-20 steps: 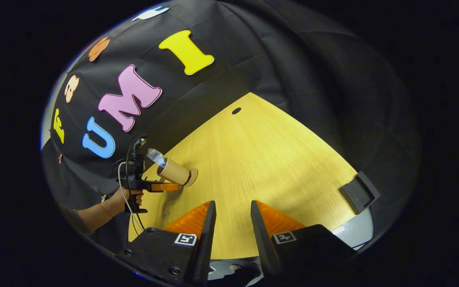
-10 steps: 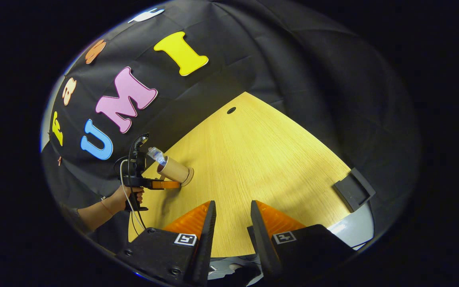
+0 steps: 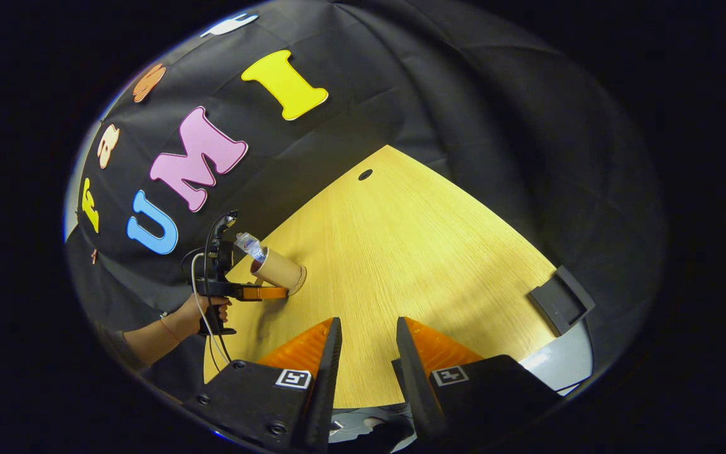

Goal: Put the toothbrush and toothpaste on the desktop into the cup, then pick up the cup and place it on the coaster on the desktop.

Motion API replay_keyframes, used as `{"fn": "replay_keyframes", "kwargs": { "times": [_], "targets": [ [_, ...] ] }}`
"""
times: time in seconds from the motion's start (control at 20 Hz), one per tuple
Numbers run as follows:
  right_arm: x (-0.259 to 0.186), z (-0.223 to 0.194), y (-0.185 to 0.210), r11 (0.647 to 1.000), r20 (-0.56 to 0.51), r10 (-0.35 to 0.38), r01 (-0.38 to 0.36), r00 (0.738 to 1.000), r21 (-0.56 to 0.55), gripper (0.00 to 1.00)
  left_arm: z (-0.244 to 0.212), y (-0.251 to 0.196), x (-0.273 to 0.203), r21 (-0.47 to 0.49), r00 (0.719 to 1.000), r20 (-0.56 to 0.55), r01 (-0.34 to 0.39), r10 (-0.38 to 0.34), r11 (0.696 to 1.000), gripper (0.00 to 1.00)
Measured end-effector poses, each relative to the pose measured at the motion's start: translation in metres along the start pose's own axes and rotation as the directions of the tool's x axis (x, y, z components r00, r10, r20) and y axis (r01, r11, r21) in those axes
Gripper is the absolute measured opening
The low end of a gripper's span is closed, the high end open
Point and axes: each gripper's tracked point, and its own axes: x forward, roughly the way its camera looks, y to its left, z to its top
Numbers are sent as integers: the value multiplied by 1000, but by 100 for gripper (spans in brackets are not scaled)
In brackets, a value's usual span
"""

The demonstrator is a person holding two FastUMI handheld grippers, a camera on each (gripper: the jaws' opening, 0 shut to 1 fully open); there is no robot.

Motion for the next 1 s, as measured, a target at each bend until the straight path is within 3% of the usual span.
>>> {"fn": "replay_keyframes", "kwargs": {
  "times": [0.1,0.25,0.35,0.5,0.65,0.8,1.0],
  "targets": [
    [1,0,1,1000,-2,0,0,1000,0,54,0,2,1,-5,1000,7,-12,13,1000,28],
    [1,1,2,1000,2,-1,1,1000,5,54,4,3,-3,10,999,35,-28,28,1000,45],
    [1,2,4,1000,5,1,-1,1000,3,54,5,0,-5,19,999,45,-21,20,1000,67],
    [1,2,6,1000,8,3,-3,1000,5,54,8,-3,-12,27,997,73,-13,11,1000,73],
    [3,0,12,1000,7,6,-6,1000,0,54,15,-5,-22,46,992,123,-13,7,999,92],
    [5,0,21,1000,3,16,-16,1000,-12,54,16,-1,-35,74,985,172,-44,31,996,97],
    [12,-2,38,999,-6,36,-36,999,-40,54,22,-6,-68,79,950,313,-20,-6,997,96]
  ]
}}
